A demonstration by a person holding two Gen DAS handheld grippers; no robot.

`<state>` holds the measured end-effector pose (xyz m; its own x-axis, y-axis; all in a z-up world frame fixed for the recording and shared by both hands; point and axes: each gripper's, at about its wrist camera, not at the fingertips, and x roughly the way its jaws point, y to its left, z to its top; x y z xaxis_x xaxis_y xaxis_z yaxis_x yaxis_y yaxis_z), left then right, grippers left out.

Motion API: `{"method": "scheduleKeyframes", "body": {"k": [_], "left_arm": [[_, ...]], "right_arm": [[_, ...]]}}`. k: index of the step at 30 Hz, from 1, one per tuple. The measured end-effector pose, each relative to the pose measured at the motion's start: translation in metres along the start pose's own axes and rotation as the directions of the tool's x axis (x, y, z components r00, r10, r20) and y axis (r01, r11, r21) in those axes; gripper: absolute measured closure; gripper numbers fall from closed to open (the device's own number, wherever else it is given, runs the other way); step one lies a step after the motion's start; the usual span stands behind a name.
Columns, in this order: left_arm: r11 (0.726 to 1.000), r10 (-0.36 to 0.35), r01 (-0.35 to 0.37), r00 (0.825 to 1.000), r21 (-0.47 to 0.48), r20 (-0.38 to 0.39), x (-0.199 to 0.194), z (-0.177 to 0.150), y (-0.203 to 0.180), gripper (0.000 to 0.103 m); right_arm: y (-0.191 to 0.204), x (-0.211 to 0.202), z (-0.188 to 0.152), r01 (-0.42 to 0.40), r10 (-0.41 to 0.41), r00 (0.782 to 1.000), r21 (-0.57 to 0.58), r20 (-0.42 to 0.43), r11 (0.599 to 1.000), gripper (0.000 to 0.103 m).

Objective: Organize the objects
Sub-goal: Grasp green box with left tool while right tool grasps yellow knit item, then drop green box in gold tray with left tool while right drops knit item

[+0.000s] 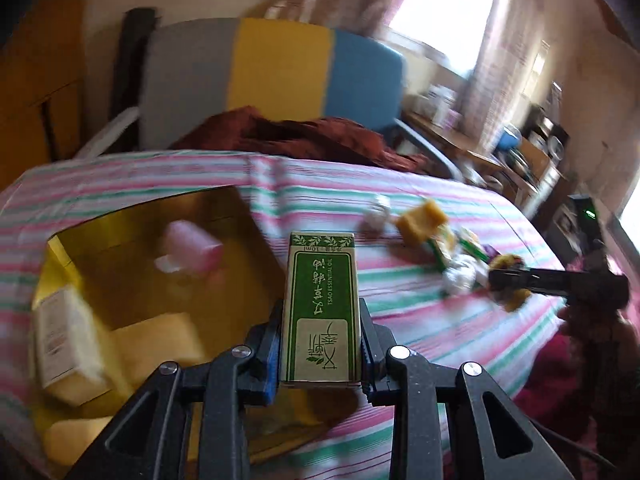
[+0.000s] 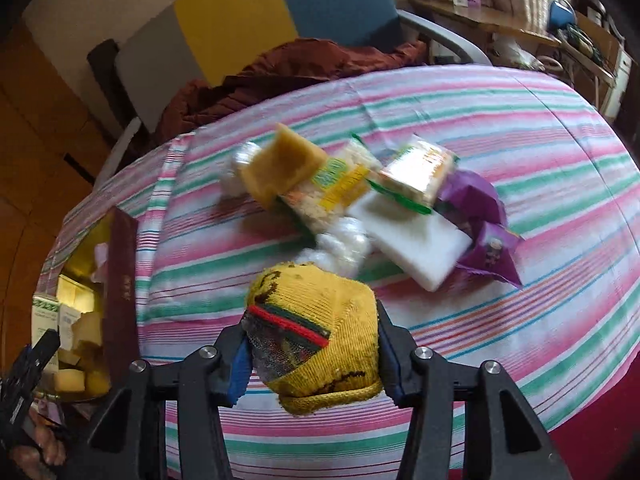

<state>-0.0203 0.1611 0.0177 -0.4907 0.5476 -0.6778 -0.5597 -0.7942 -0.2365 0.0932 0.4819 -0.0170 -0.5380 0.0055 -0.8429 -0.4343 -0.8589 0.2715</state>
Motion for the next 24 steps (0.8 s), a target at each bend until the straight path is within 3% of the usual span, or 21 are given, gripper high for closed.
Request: {"method": "scheduleKeyframes", "body": {"k": [6,12,17,24], "left_arm": [[0.992,0.092,-0.090,0.995,-0.088,0.023,-0.021,-0.009,0.056,0.072],[0.979,0.135,-0.130,0.991,-0.156,0.022,-0.030,-0.013,0.097,0.072],[0.973,0.145,-0.139,0.989,-0.182,0.018,-0.030,-0.009,0.113,0.072],[0.964,0.172,-0.164,0.985,-0.212,0.022,-0.014,0.018,0.129,0.072]], "right_arm": [[0.088,-0.011,0.000,-0.135,0.141,0.990,-0.145,0.028,0.980,0.051],[0.191,0.004,-0.026,-0.283,0.288,0.957,-0.325,-0.034,0.902,0.051],[0.247,0.030,-0.051,-0.342,0.324,0.939,-0.407,-0.114,0.847,0.051],[0.285,0.077,-0.078,-0.390,0.321,0.919,-0.427,-0.227,0.816,0.049]]}}
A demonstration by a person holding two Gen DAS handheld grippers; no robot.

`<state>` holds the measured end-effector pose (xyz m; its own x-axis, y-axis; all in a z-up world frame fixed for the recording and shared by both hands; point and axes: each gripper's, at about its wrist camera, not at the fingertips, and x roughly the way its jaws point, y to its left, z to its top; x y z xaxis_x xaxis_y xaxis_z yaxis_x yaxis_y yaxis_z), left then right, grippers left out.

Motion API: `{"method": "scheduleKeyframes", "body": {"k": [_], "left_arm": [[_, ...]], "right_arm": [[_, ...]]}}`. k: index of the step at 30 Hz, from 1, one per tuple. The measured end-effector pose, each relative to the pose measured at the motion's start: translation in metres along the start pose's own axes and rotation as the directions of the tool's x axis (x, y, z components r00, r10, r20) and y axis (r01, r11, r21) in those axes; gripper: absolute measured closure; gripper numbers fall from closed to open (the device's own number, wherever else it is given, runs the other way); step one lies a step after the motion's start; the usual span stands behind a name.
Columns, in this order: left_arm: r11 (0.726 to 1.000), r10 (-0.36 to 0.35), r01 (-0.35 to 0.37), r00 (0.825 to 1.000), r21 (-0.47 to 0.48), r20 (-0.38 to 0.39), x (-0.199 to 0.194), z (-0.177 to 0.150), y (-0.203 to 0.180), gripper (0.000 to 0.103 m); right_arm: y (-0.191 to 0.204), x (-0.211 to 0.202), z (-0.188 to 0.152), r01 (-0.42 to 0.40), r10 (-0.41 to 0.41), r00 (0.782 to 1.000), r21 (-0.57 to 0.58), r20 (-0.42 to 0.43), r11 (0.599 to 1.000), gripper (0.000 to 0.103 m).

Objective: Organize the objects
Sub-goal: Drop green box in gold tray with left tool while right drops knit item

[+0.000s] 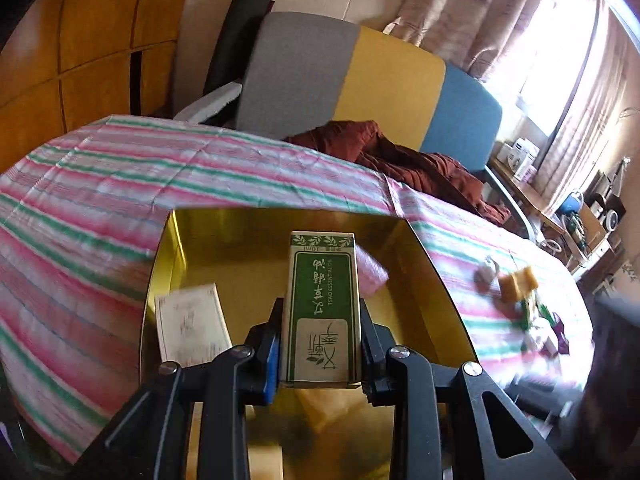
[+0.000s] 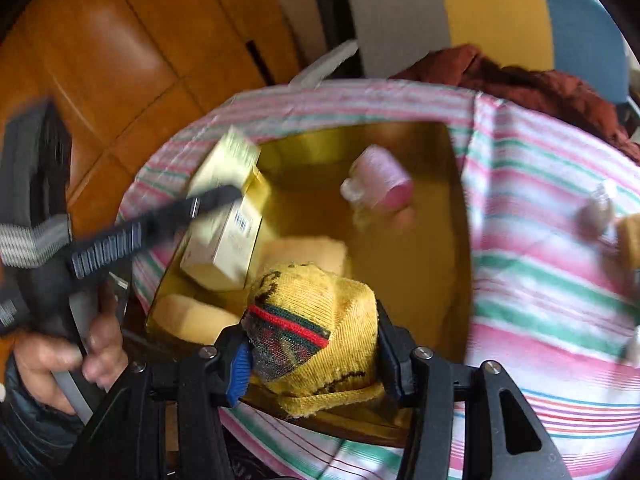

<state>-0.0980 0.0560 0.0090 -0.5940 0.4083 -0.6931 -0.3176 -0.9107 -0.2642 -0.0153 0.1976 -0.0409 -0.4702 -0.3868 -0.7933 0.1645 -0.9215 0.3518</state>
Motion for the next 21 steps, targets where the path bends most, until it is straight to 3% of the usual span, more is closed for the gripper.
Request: {"method": "scheduleKeyframes", "body": {"k": [2,4,6,7,9,15,21], "left_arm": [[1.000,0.001,-0.001,1.000,-0.009,0.017,0.006,0.013,-0.002,0.069],[0.998,-0.028,0.029,0.999,-0.048,0.027,0.009,0.022,0.000,0.045],[0.995,-0.058,0.061,0.997,-0.084,0.041,0.009,0.026,0.002,0.036],[0.996,-0.053,0.055,0.998,-0.070,0.043,0.008,0.025,0.001,0.036],[0.997,-0.035,0.038,0.998,-0.060,0.053,0.004,0.021,0.001,0.036],[0.997,0.022,-0.020,0.999,-0.072,0.036,-0.009,-0.006,0.013,0.036],[0.993,0.096,-0.094,0.994,-0.066,0.041,-0.026,-0.032,0.016,0.034]], "right_arm": [[0.007,0.017,-0.003,-0.043,0.043,0.999,0.002,-0.028,0.999,0.048],[0.016,0.033,-0.008,-0.110,0.109,0.992,-0.010,-0.067,0.994,0.045],[0.021,0.041,-0.012,-0.140,0.137,0.987,-0.022,-0.085,0.990,0.035],[0.021,0.042,-0.013,-0.143,0.141,0.987,-0.020,-0.083,0.989,0.034],[0.017,0.043,-0.013,-0.167,0.167,0.983,-0.001,-0.078,0.986,0.022],[0.006,0.029,-0.013,-0.130,0.130,0.991,0.019,-0.031,0.991,0.021],[-0.001,0.011,-0.012,0.011,-0.011,1.000,0.014,0.025,1.000,0.018]]}}
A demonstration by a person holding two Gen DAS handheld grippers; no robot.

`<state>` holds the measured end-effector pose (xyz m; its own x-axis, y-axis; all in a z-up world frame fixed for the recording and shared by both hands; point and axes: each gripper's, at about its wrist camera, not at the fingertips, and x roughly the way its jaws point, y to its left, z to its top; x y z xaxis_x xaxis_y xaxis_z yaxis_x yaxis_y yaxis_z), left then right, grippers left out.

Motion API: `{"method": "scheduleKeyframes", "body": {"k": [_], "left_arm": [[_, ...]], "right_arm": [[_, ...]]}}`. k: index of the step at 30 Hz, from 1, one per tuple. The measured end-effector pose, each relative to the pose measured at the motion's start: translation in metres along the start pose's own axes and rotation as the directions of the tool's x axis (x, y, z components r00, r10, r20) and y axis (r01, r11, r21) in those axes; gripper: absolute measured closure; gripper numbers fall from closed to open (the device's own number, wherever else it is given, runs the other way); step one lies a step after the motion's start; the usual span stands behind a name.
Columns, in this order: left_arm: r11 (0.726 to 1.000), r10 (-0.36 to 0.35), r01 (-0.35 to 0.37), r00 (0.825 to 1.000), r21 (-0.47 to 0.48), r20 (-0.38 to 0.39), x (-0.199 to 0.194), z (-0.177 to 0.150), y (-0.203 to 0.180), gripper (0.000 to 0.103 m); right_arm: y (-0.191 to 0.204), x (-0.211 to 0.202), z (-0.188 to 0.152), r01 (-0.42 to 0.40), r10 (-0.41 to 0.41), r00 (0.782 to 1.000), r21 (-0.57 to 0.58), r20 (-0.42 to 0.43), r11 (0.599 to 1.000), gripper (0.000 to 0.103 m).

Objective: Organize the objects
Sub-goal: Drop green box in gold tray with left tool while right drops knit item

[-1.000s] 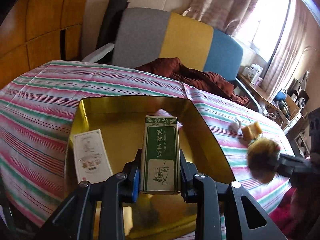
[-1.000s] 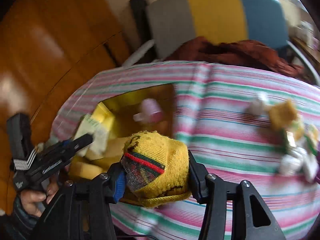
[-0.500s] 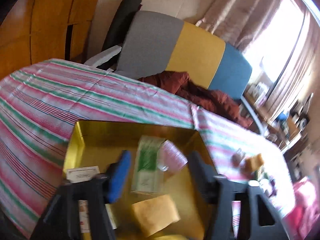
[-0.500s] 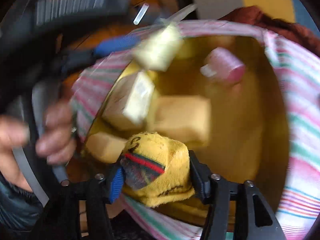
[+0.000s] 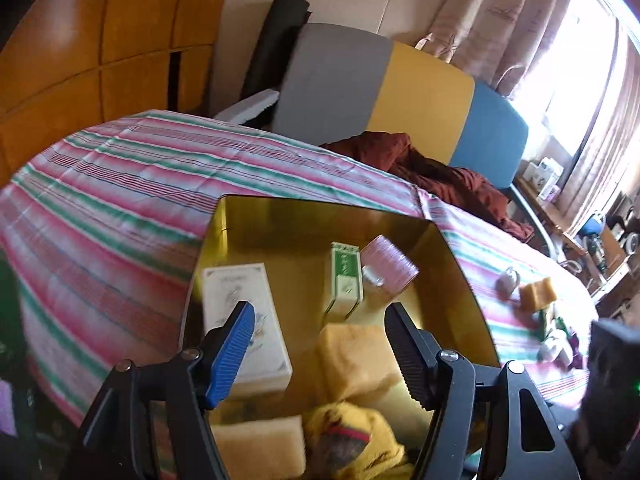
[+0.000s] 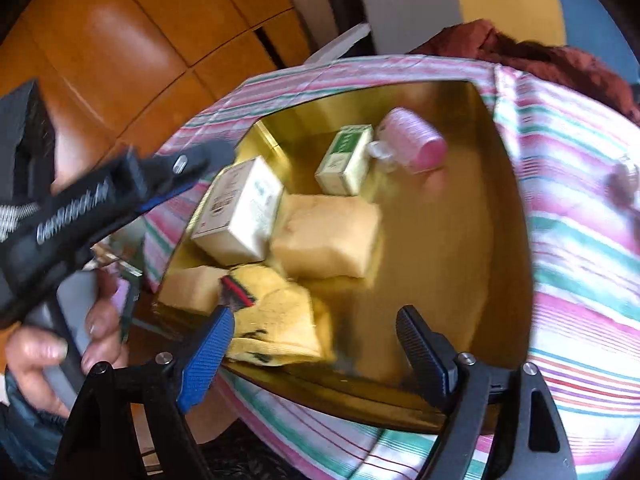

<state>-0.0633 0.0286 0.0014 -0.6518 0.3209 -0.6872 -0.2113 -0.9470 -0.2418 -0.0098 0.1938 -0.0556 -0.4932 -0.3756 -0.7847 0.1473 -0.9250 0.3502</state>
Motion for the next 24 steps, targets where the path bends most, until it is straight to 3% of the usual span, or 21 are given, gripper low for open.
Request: {"method": "scheduleKeyframes", "body": {"k": [5,10,24], "left_arm": [[0.999,0.039,-0.039,0.999,0.022,0.032,-0.015,-0.012,-0.004,0.029],[0.993,0.086,-0.091,0.994,0.071,0.066,-0.024,-0.018,-0.015,0.024],[0.985,0.090,-0.101,0.992,0.140,0.083,-0.033,-0.029,-0.038,0.019]], "right_arm": [[0.003,-0.021,-0.005,0.146,-0.143,0.987,-0.034,0.072,0.989,0.017],[0.001,-0.030,-0.007,0.229,-0.225,0.968,-0.029,0.114,0.973,0.017],[-0.015,-0.060,-0.013,0.340,-0.345,0.918,0.058,0.195,0.939,0.017]]}}
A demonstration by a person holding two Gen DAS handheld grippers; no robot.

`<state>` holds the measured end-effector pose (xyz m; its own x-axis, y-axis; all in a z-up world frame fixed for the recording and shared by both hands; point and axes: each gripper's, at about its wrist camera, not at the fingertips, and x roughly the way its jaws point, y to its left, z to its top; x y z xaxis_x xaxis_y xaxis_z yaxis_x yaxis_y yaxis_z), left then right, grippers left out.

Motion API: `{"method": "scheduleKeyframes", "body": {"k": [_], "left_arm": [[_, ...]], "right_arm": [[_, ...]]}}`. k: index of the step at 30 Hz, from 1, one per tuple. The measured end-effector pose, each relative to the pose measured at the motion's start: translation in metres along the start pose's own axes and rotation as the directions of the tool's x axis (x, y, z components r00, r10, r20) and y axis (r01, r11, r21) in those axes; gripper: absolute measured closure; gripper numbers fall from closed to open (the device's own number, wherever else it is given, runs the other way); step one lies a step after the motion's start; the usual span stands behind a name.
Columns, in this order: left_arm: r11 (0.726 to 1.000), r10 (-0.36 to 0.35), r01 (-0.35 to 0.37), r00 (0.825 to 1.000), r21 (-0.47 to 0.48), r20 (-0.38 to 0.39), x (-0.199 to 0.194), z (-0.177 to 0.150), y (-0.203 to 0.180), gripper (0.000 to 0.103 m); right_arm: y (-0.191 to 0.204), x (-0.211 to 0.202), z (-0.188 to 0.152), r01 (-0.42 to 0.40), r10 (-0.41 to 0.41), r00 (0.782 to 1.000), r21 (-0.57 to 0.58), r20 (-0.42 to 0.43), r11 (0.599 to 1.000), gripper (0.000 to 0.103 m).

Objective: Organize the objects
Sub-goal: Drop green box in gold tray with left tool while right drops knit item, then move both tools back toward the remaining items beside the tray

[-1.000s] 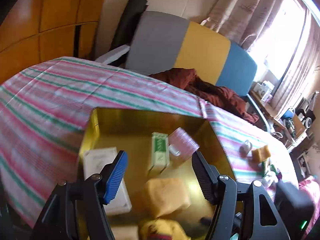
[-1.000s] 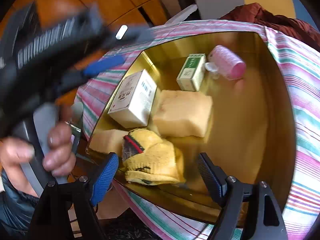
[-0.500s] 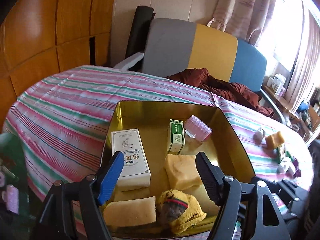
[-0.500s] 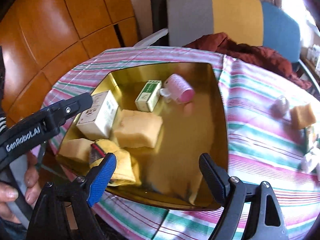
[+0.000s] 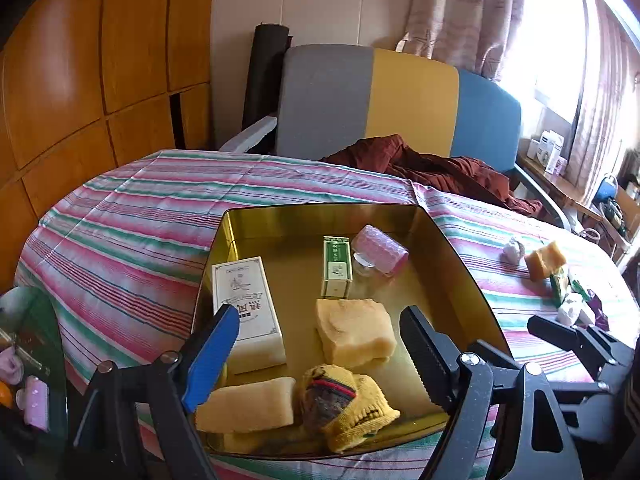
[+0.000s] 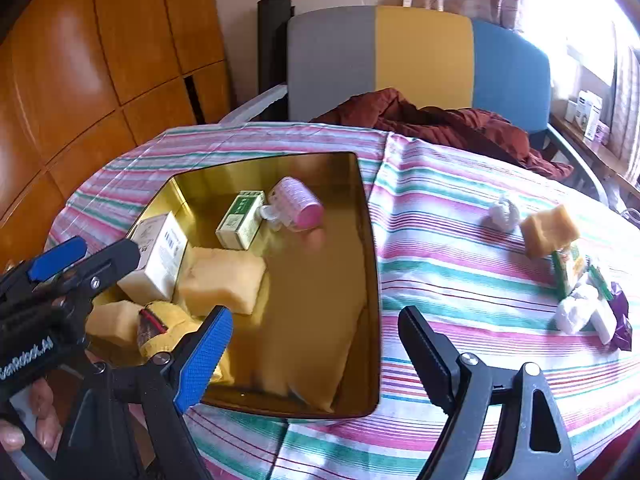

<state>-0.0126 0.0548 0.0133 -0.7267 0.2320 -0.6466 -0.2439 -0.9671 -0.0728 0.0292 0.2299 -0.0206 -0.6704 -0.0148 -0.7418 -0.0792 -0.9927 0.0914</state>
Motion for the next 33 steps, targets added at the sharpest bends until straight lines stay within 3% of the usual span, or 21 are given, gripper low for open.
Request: {"method": "scheduleKeyframes", "body": {"k": [23,33], "left_arm": [[0.992,0.024,-0.030,0.998,0.122,0.052,-0.016,-0.004,-0.035,0.017],[0.983,-0.031,0.019,0.997,0.182,0.063,-0.018,0.002,-0.059,0.015]], "right_arm": [[-0.053,-0.011,0.002,0.106,-0.108,0.994,0.066,0.017,0.992,0.017],[-0.134,-0.018,0.009,0.166,-0.158,0.986,0.209,-0.054,0.964,0.017]]}}
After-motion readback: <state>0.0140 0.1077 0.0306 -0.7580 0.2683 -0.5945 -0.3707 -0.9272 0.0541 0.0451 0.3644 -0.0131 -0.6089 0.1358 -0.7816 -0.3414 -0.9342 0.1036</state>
